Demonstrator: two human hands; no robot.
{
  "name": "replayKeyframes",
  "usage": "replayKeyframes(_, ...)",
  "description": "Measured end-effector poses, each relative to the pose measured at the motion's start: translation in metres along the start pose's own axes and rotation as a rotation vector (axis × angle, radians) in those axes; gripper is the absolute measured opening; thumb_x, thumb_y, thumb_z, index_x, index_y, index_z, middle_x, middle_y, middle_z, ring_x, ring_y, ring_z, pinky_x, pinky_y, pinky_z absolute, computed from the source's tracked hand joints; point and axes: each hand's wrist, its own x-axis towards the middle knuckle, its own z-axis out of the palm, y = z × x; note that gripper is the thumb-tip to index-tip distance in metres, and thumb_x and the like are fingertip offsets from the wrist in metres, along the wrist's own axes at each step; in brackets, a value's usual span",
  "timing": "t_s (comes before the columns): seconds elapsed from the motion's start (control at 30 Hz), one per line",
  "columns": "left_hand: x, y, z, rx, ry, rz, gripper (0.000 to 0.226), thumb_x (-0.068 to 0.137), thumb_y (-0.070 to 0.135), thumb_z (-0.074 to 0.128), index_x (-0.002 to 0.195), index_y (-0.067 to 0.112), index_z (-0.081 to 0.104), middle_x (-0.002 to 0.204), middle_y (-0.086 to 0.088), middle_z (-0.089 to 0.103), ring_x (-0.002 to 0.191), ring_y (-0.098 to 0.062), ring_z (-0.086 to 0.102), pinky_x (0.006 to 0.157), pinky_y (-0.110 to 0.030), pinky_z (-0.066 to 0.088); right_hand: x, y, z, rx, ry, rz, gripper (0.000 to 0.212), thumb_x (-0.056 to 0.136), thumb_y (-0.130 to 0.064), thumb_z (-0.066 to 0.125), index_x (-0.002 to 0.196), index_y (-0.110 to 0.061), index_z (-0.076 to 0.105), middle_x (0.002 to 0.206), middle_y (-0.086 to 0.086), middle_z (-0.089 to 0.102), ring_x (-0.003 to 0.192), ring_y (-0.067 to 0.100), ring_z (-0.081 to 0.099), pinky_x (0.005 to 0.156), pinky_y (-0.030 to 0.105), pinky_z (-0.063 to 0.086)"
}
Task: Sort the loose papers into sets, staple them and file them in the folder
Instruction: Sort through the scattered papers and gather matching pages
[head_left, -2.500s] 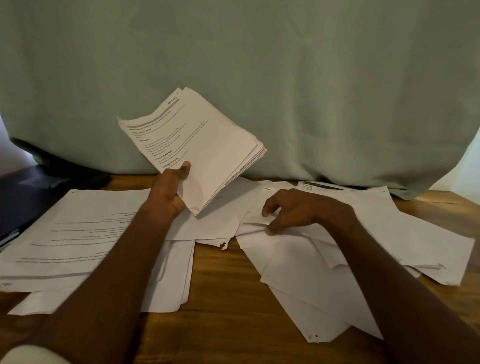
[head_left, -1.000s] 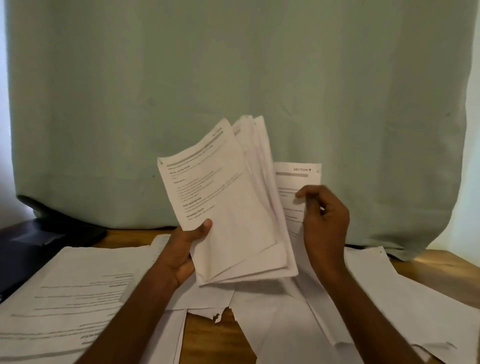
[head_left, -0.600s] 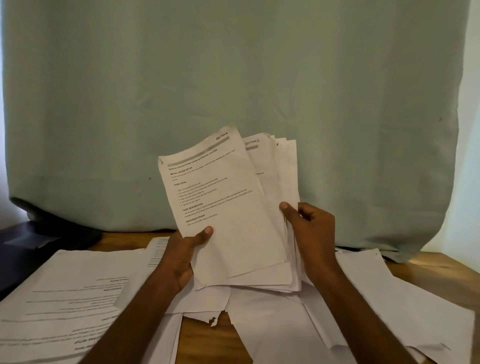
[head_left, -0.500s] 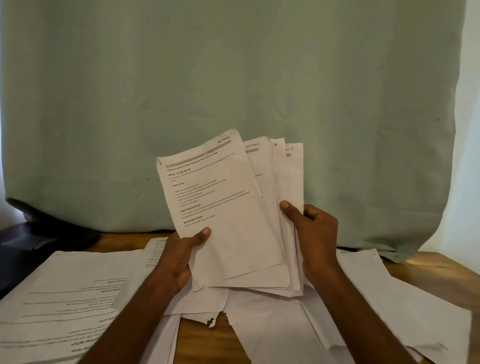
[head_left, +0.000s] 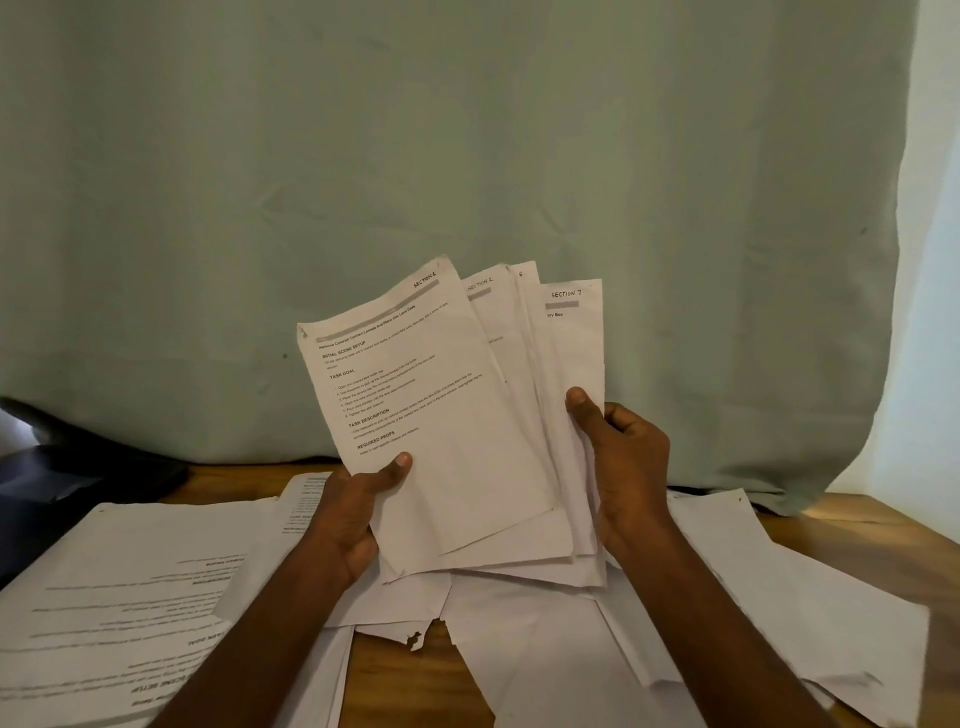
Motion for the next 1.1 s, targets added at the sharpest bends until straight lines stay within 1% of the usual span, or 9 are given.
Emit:
replayKeyframes(0.1, 0.001, 0.0, -0.002, -0.016, -0.017, 0.007, 0.05, 0.079, 0.007, 0.077, 0.124, 0.027, 0.067, 0.114, 0.003, 0.078, 0.099, -0.015, 0.075, 0.069, -0.03, 0.062, 0.002, 0.003, -0.001, 0.007, 0.012, 0.004, 0.043, 0.084, -0.033, 0.083, 0.068, -0.002, 0.059, 0.055, -0.005, 0.044, 0.05, 0.007, 0.037, 0.052, 0.014, 0.041)
replayKeyframes(0.23, 0.003, 0.001, -0.008, -0.028, 0.001, -0.013, 0.054, 0.09, 0.001, 0.071, 0.139, 0.019, 0.06, 0.129, -0.008, 0.071, 0.119, -0.03, 0.066, 0.1, -0.051, 0.054, 0.003, -0.002, -0.002, 0.046, 0.03, 0.019, 0.02, 0.093, -0.028, 0.075, 0.074, -0.024, 0.078, 0.075, -0.01, 0.076, 0.067, 0.002, 0.07, 0.062, 0.011, 0.053)
replayKeyframes(0.33, 0.007, 0.003, -0.016, -0.051, 0.031, -0.024, 0.055, 0.093, -0.001, 0.068, 0.144, 0.016, 0.057, 0.136, -0.011, 0.067, 0.127, -0.034, 0.061, 0.11, -0.056, 0.045, 0.01, -0.007, -0.01, 0.085, 0.072, -0.005, 0.015, 0.092, -0.011, 0.074, 0.093, -0.024, 0.082, 0.094, -0.008, 0.079, 0.082, 0.003, 0.074, 0.068, 0.015, 0.058)
replayKeyframes(0.57, 0.012, 0.003, -0.019, -0.069, 0.064, -0.062, 0.049, 0.097, 0.001, 0.064, 0.143, 0.014, 0.057, 0.137, -0.012, 0.065, 0.119, -0.031, 0.063, 0.094, -0.044, 0.053, 0.049, -0.016, -0.059, 0.211, 0.309, 0.078, 0.037, 0.087, 0.004, 0.073, 0.108, -0.026, 0.079, 0.113, -0.003, 0.073, 0.093, 0.017, 0.073, 0.066, 0.025, 0.06)
replayKeyframes(0.7, 0.01, 0.0, -0.011, -0.065, 0.018, -0.087, 0.047, 0.098, 0.004, 0.062, 0.143, 0.016, 0.057, 0.131, -0.006, 0.069, 0.109, -0.02, 0.068, 0.091, -0.04, 0.055, 0.057, -0.016, -0.096, 0.218, 0.406, 0.106, 0.04, 0.087, 0.009, 0.066, 0.114, -0.019, 0.075, 0.107, 0.001, 0.075, 0.073, 0.012, 0.076, 0.058, 0.023, 0.058)
replayKeyframes(0.8, 0.008, 0.002, -0.011, -0.079, 0.01, -0.091, 0.045, 0.098, 0.004, 0.062, 0.141, 0.018, 0.059, 0.125, -0.001, 0.071, 0.106, -0.018, 0.069, 0.089, -0.038, 0.055, 0.052, -0.003, -0.119, -0.2, 0.486, 0.083, 0.039, 0.086, 0.007, 0.061, 0.115, -0.017, 0.073, 0.114, 0.006, 0.072, 0.08, 0.014, 0.069, 0.067, 0.015, 0.052)
replayKeyframes(0.87, 0.007, 0.005, -0.014, -0.069, 0.026, -0.088, 0.039, 0.099, 0.003, 0.06, 0.134, 0.021, 0.061, 0.117, 0.001, 0.073, 0.102, -0.017, 0.069, 0.087, -0.039, 0.055, 0.045, 0.009, -0.133, -0.599, 0.527, 0.074, 0.036, 0.086, 0.0, 0.062, 0.117, -0.015, 0.074, 0.119, 0.01, 0.072, 0.099, 0.027, 0.067, 0.082, 0.022, 0.046)
replayKeyframes(1.0, 0.007, 0.01, -0.018, -0.022, 0.089, -0.097, 0.028, 0.102, 0.005, 0.058, 0.127, 0.018, 0.058, 0.11, 0.0, 0.069, 0.1, -0.021, 0.064, 0.1, -0.046, 0.048, 0.034, 0.025, -0.14, -1.191, 0.329, 0.155, 0.032, 0.082, -0.009, 0.069, 0.114, -0.009, 0.069, 0.127, 0.02, 0.06, 0.118, 0.042, 0.056, 0.097, 0.042, 0.047)
replayKeyframes(1.1, 0.01, 0.018, -0.025, -0.025, 0.151, -0.086, 0.03, 0.104, 0.007, 0.057, 0.132, 0.016, 0.056, 0.109, 0.001, 0.067, 0.098, -0.02, 0.064, 0.097, -0.045, 0.048, 0.025, 0.026, -0.119, -1.52, 0.228, 0.015, 0.038, 0.08, -0.014, 0.074, 0.116, -0.011, 0.063, 0.135, 0.021, 0.047, 0.128, 0.042, 0.044, 0.102, 0.05, 0.042)
